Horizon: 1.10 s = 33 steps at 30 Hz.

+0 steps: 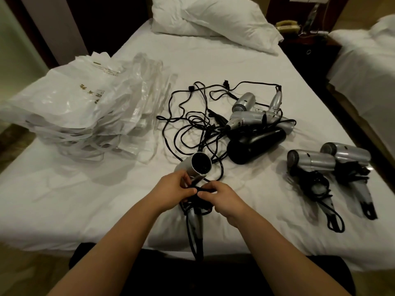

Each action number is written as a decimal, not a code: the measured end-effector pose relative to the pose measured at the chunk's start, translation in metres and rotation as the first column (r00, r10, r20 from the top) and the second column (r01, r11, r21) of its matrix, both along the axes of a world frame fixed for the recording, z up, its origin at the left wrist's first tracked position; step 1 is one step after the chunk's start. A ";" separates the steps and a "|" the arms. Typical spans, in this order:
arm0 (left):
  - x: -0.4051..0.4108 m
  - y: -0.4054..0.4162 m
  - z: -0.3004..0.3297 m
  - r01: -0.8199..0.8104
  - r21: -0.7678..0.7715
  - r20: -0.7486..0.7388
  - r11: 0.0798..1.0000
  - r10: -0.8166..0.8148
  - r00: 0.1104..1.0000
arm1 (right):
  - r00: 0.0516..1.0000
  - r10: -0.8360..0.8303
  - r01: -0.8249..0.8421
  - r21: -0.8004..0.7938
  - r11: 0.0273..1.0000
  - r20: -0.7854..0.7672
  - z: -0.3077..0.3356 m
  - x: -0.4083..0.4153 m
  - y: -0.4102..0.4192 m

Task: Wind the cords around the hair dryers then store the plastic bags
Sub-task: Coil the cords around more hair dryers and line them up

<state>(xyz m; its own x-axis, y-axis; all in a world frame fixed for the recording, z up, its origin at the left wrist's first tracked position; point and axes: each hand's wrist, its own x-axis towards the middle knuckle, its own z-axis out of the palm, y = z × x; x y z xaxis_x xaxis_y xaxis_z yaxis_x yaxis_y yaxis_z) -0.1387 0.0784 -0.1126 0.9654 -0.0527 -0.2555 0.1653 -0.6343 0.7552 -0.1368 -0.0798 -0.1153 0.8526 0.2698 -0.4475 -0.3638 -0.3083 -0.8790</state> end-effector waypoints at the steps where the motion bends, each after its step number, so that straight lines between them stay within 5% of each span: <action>1: -0.001 0.002 0.000 0.002 -0.046 -0.044 0.999 -0.004 0.999 | 1.000 -0.011 0.011 0.001 1.000 -0.002 0.000 0.000 0.000; 7: -0.008 0.006 -0.004 -0.062 -0.263 -0.137 0.963 0.026 0.990 | 0.999 -0.032 0.032 -0.026 0.999 -0.021 -0.001 -0.002 0.005; 15: -0.009 -0.002 -0.010 0.027 -0.175 -0.033 0.984 -0.033 0.999 | 0.993 -0.099 0.104 -0.074 0.992 0.069 -0.016 -0.007 0.012; 21: -0.019 -0.006 -0.015 -0.072 -0.110 0.072 0.991 0.080 0.994 | 0.977 0.099 -0.064 -0.183 0.981 0.188 -0.018 -0.010 0.005; 28: -0.028 -0.012 -0.015 -0.087 0.007 0.255 0.996 0.083 0.963 | 0.896 0.069 0.098 -0.347 0.933 0.438 -0.020 -0.014 0.017; 33: -0.023 -0.010 -0.015 -0.251 -0.182 0.053 0.951 0.264 0.963 | 0.890 0.006 0.147 -0.299 0.943 0.455 -0.023 -0.015 0.015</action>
<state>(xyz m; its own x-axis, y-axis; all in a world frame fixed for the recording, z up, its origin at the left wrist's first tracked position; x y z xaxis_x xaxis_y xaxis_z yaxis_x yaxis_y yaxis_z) -0.1614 0.0686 -0.1280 0.9680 0.1636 -0.1902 0.2440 -0.4375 0.8655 -0.1520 -0.0648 -0.1385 0.9916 0.1104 -0.0679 0.0098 -0.5857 -0.8105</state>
